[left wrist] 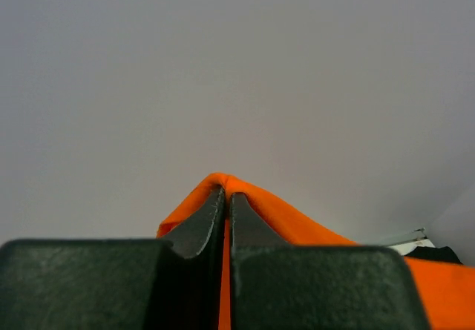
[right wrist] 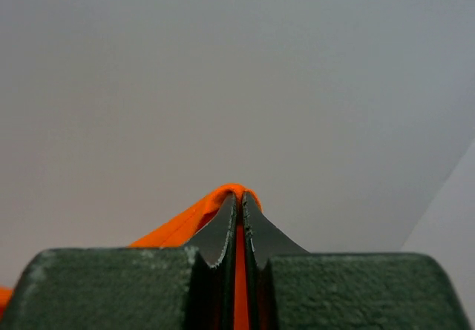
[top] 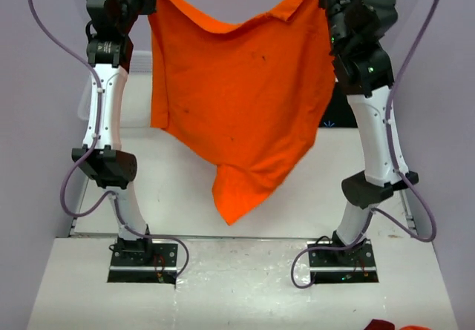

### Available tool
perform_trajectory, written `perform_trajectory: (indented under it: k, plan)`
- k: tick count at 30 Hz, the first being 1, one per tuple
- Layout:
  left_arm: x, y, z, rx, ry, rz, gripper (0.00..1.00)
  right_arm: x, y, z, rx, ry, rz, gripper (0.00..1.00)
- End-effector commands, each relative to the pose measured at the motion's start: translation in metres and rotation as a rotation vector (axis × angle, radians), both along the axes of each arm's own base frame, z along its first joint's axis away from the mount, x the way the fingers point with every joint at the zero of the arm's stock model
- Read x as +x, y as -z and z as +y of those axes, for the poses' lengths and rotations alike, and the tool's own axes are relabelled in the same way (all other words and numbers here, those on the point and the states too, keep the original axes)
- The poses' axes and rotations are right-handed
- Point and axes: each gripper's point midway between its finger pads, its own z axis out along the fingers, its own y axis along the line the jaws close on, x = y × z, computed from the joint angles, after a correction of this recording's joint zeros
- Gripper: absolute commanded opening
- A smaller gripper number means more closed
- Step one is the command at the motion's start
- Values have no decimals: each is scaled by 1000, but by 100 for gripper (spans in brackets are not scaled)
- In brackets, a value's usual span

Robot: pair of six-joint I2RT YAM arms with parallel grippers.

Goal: Fold and stack the t-shirts
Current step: Flatten out the tshirt

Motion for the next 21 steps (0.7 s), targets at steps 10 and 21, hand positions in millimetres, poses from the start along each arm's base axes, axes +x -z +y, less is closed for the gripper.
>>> perform_trajectory:
  k: [10,21]
  plan:
    - [-40,-56,18,-6,99,-273,0,3,-1,-9,70,-227,-12,0]
    - [-71,290,52,-121,-156,695,0,-5,365,45,408,-235,1054,0]
